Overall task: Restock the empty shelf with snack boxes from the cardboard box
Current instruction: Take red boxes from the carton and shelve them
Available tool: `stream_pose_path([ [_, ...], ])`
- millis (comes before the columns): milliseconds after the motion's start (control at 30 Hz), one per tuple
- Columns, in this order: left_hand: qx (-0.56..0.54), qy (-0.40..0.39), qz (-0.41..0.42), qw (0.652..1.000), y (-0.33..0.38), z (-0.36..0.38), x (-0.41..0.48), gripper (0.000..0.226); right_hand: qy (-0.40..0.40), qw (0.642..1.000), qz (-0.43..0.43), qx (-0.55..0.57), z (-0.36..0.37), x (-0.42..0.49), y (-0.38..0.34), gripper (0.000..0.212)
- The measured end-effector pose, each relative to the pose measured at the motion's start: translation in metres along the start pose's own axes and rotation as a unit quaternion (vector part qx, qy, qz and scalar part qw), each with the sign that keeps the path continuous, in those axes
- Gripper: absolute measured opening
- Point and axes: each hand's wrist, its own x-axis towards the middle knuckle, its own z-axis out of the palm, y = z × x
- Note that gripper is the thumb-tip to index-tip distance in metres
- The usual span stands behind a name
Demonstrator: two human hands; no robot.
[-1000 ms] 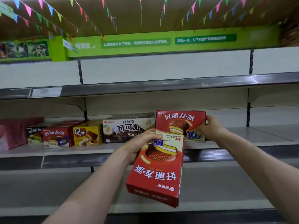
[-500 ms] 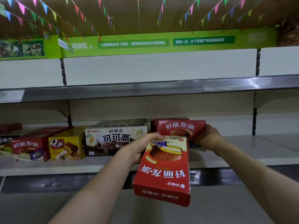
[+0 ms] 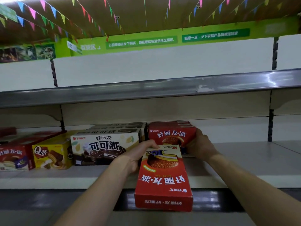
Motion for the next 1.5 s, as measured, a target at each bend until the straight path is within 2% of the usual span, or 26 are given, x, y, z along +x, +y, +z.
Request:
stream_pose_path([
  [67, 0.005, 0.006, 0.001, 1.000, 0.001, 0.002, 0.002, 0.026, 0.002, 1.000, 0.000, -0.026, 0.001, 0.000, -0.005, 0.082],
  [200, 0.014, 0.010, 0.002, 1.000, 0.002, 0.006, 0.004, 0.015, 0.014, 0.996, 0.008, -0.087, 0.003, 0.005, -0.010, 0.065],
  [300, 0.008, 0.018, 0.008, 1.000, 0.004, 0.009, 0.002, 0.020, 0.005, 0.995, 0.008, -0.103, 0.004, 0.007, -0.010, 0.060],
  [433, -0.003, 0.031, 0.002, 1.000, 0.004, 0.013, -0.003, 0.025, -0.018, 0.996, 0.032, -0.085, -0.010, -0.008, -0.014, 0.062],
  [567, -0.019, 0.039, -0.004, 0.999, 0.003, 0.014, -0.009, 0.021, 0.033, 0.994, 0.001, -0.106, -0.037, -0.029, -0.025, 0.065],
  [633, -0.027, 0.034, -0.004, 0.999, 0.003, 0.017, -0.012, 0.025, 0.045, 0.996, -0.016, -0.080, -0.046, -0.041, -0.035, 0.050],
  [700, -0.029, 0.029, -0.001, 0.999, 0.005, 0.021, -0.014, 0.024, -0.007, 1.000, -0.009, 0.014, -0.052, -0.052, -0.046, 0.034],
  [767, -0.039, 0.029, 0.006, 0.999, 0.007, 0.027, -0.017, 0.024, -0.109, 0.989, 0.023, 0.098, -0.054, -0.066, -0.055, 0.040],
  [833, -0.055, 0.034, 0.017, 0.998, 0.010, 0.032, -0.018, 0.024, -0.192, 0.973, 0.048, 0.119, -0.053, -0.076, -0.059, 0.043],
  [900, -0.074, 0.044, 0.029, 0.996, 0.012, 0.035, -0.020, 0.023, -0.225, 0.964, 0.047, 0.134, -0.051, -0.081, -0.058, 0.038],
  [1000, -0.099, 0.041, 0.031, 0.994, 0.011, 0.036, -0.025, 0.032, -0.167, 0.965, 0.027, 0.202, -0.053, -0.083, -0.061, 0.025],
  [1100, -0.097, 0.039, 0.042, 0.994, 0.008, 0.037, -0.031, 0.022, -0.030, 0.972, -0.006, 0.231, -0.058, -0.074, -0.065, 0.029],
  [1200, -0.042, 0.069, 0.083, 0.993, 0.006, 0.041, -0.033, 0.018, 0.092, 0.989, -0.055, 0.104, -0.065, -0.069, -0.074, 0.039],
  [1267, -0.052, 0.037, 0.097, 0.993, 0.008, 0.048, -0.040, 0.029, 0.129, 0.987, -0.095, -0.004, -0.063, -0.074, -0.081, 0.043],
  [1333, -0.124, -0.037, 0.096, 0.987, 0.009, 0.055, -0.045, 0.050, 0.119, 0.981, -0.148, -0.042, -0.055, -0.081, -0.084, 0.044],
  [1400, -0.167, -0.087, 0.106, 0.976, 0.010, 0.060, -0.046, 0.063, 0.065, 0.975, -0.210, -0.044, -0.045, -0.089, -0.084, 0.042],
  [1467, -0.215, -0.074, 0.096, 0.969, 0.008, 0.061, -0.043, 0.062, -0.026, 0.966, -0.258, -0.011, -0.039, -0.094, -0.083, 0.026],
  [1500, -0.243, -0.052, 0.083, 0.965, 0.007, 0.060, -0.042, 0.053, -0.065, 0.963, -0.261, 0.022, -0.040, -0.095, -0.083, 0.015],
])
